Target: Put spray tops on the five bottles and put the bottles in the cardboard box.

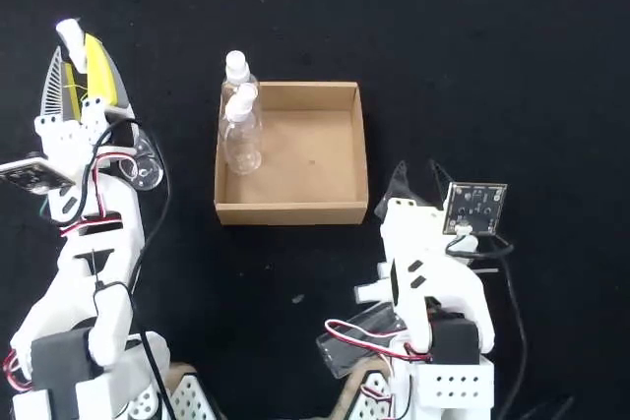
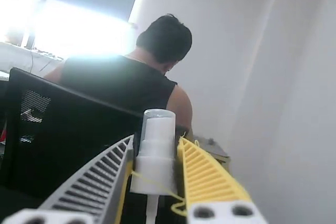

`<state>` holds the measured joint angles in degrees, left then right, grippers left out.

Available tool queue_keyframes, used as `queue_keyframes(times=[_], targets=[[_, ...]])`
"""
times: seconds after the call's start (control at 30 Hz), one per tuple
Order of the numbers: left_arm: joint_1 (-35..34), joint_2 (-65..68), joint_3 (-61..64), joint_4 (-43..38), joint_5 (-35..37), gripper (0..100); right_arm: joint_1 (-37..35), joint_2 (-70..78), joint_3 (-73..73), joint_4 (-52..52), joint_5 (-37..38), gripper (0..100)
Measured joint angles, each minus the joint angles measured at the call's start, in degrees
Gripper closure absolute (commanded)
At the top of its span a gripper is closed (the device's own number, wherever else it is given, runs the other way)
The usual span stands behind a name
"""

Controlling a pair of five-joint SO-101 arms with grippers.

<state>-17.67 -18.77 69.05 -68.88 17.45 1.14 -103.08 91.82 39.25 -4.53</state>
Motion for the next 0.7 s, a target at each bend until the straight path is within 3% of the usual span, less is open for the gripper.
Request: queue_keyframes(times=[0.17,0.37,0.7], targets=[[0.0,0.0,0.0,0.0,-2.9,96,0.0,0.0,0.0,0.0,0.0,86.8],[0.0,0.0,0.0,0.0,-3.25,84,0.0,0.0,0.0,0.0,0.0,86.8],[-0.18,0.0,2.99,-1.05,-3.25,84,0.0,0.0,0.0,0.0,0.0,86.8]])
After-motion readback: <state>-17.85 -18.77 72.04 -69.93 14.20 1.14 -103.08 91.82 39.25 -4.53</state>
